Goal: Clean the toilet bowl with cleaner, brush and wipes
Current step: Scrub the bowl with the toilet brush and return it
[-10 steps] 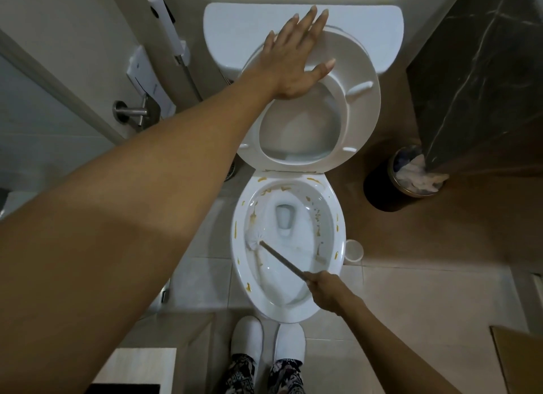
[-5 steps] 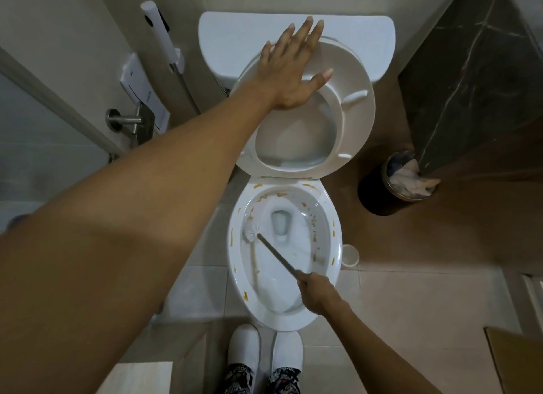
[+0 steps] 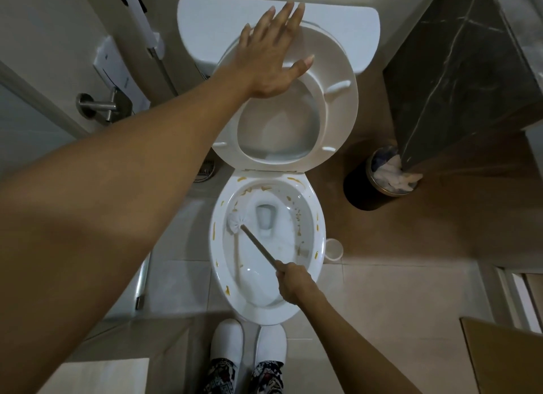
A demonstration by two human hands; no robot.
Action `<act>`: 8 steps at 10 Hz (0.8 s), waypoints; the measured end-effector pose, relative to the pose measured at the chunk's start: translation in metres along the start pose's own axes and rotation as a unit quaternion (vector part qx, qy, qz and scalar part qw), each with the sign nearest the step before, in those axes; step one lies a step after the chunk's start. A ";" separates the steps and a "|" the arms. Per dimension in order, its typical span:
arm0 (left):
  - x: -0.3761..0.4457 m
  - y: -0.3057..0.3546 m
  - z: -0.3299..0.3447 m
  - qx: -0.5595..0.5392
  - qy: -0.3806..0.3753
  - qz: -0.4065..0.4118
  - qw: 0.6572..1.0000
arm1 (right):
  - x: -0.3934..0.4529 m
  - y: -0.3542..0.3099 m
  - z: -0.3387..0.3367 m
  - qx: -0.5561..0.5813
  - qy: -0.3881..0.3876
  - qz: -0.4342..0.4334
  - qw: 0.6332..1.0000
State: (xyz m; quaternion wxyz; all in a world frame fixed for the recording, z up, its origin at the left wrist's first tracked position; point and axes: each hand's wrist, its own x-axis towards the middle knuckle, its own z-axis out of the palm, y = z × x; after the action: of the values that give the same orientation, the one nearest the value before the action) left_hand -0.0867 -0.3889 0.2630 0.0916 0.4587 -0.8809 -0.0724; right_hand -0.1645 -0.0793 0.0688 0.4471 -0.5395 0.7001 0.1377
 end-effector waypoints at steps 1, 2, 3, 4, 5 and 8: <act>0.001 -0.002 0.000 0.001 -0.001 0.001 1.000 | -0.009 0.012 -0.002 -0.031 -0.026 -0.013 0.999; 0.000 -0.001 -0.001 0.001 -0.002 0.001 1.000 | -0.003 0.010 -0.016 -0.085 -0.029 -0.038 0.995; 0.000 0.000 -0.001 0.001 -0.004 -0.001 1.000 | 0.021 -0.002 -0.029 -0.052 0.016 -0.013 0.998; 0.001 -0.001 -0.001 0.006 -0.001 0.001 1.000 | 0.034 -0.008 -0.038 -0.015 0.038 0.011 0.999; 0.000 -0.001 -0.001 0.007 -0.001 0.000 1.000 | 0.021 -0.002 -0.041 -0.049 -0.002 -0.001 0.999; 0.000 0.000 0.000 0.002 0.002 -0.001 1.000 | 0.016 -0.004 -0.077 -0.118 -0.059 -0.026 0.991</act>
State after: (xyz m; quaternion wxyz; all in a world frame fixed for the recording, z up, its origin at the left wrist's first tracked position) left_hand -0.0863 -0.3890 0.2633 0.0925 0.4601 -0.8803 -0.0698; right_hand -0.1978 -0.1433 0.1012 0.4242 -0.5972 0.6374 0.2391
